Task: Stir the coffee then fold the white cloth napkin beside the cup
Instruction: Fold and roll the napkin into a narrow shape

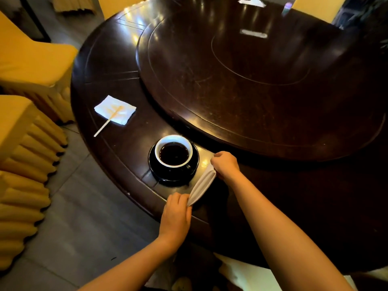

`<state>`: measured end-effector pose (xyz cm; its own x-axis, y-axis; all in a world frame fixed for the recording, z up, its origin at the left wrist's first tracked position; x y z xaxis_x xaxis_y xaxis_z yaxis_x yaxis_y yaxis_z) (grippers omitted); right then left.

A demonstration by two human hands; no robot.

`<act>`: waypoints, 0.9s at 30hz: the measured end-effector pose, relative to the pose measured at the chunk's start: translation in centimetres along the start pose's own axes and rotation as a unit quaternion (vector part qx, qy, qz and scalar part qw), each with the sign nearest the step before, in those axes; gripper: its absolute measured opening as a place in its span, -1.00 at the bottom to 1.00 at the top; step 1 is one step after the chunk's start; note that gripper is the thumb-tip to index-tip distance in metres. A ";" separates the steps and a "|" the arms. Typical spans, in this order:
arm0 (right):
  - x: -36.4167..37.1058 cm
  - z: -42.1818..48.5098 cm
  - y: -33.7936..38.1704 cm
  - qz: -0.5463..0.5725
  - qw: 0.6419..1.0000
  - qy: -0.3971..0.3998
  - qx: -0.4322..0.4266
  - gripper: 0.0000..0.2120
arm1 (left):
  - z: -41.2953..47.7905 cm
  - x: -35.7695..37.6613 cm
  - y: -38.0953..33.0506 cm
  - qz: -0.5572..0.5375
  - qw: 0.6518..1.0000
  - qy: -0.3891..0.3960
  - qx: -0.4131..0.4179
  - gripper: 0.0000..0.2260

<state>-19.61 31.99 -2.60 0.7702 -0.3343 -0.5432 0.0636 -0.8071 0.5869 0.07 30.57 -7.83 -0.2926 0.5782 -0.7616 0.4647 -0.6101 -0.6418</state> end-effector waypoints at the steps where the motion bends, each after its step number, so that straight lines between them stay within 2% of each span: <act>1: -0.1 0.0 -0.2 0.004 1.000 0.002 0.000 -0.74 | 0.0 0.0 0.0 -0.003 1.000 0.000 -0.002 -0.76; 3: -0.6 0.2 -0.8 -0.009 1.000 0.000 -0.009 -0.71 | -0.1 0.0 -0.1 -0.013 1.000 -0.005 -0.007 -0.78; 5: -1.1 0.5 -1.8 -0.099 0.994 0.004 -0.048 -0.65 | 0.0 0.0 0.0 -0.020 1.000 -0.011 -0.008 -0.80; 7: -1.2 0.7 -2.9 -0.236 0.965 0.020 -0.109 -0.64 | 0.1 -0.1 0.0 -0.022 1.000 -0.014 -0.010 -0.81; 10: -0.8 0.9 -4.1 -0.363 0.916 0.021 -0.173 -0.70 | 0.2 -0.2 0.0 -0.028 0.999 -0.015 -0.013 -0.81; 14: -1.5 0.8 -4.1 -0.465 0.859 0.021 -0.211 -0.80 | 0.2 -0.2 0.0 -0.036 0.999 -0.014 -0.014 -0.81; 17: -3.1 0.9 -5.4 -0.502 0.842 0.036 -0.193 -0.81 | 0.1 -0.2 0.1 -0.045 0.999 -0.015 -0.014 -0.80; 22: -4.8 0.6 -6.2 -0.495 0.859 0.033 -0.123 -0.78 | -0.4 -0.2 0.3 -0.047 0.999 -0.018 -0.008 -0.80; 23: -4.8 0.7 -5.8 -0.461 0.880 0.021 -0.112 -0.78 | -0.6 -0.2 0.5 -0.040 0.999 -0.018 -0.008 -0.80; 25: -4.6 0.8 -4.1 -0.298 0.951 0.011 -0.083 -0.81 | -0.9 -0.2 0.8 -0.033 0.999 -0.014 -0.013 -0.79; 27: -3.5 1.2 -2.5 -0.130 0.989 0.048 -0.043 -0.80 | -1.1 -0.1 0.9 -0.031 0.999 -0.014 -0.016 -0.79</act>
<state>-23.24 34.58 -2.89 0.7769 -0.0700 -0.6257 0.3185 -0.8135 0.4865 1.44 30.57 -8.21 -0.3447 0.5996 -0.7223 0.4705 -0.5554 -0.6856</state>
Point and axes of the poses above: each hand's wrist, its own z-axis towards the middle knuckle, its own x-axis out of the palm, y = z × x, the point moved 2 cm from there along z, towards the middle knuckle, and after that the axes turned 11 degrees about y, right-handed, at the moved point
